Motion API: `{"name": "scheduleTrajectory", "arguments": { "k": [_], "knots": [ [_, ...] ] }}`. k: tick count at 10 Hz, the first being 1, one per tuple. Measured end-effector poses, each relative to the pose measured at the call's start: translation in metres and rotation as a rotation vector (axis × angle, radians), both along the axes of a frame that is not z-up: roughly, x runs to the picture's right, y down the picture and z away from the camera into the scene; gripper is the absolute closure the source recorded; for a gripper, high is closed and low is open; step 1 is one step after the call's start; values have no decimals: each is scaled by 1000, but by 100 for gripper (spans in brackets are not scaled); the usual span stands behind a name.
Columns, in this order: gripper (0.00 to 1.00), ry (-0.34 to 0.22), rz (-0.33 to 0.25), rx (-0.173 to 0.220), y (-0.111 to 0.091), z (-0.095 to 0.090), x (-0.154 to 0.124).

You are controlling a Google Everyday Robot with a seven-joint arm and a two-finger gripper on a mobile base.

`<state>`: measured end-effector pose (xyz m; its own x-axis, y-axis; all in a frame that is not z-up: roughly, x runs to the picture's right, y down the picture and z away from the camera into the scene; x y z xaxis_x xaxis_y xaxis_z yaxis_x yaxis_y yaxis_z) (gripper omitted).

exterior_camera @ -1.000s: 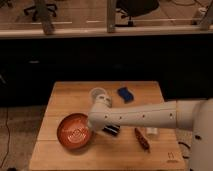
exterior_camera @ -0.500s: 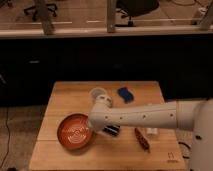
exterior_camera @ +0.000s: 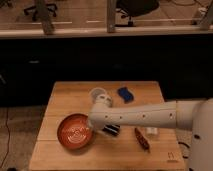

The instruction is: Drag the ceramic bowl in a circle

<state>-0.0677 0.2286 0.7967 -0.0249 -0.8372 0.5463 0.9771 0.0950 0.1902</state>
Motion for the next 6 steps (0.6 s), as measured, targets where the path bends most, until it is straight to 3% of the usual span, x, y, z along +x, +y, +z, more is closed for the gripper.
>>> {"name": "scheduleTrajectory", "arguments": {
  "k": [6],
  "knots": [
    [100,-21,-27,4,0,0,-4]
  ]
}}
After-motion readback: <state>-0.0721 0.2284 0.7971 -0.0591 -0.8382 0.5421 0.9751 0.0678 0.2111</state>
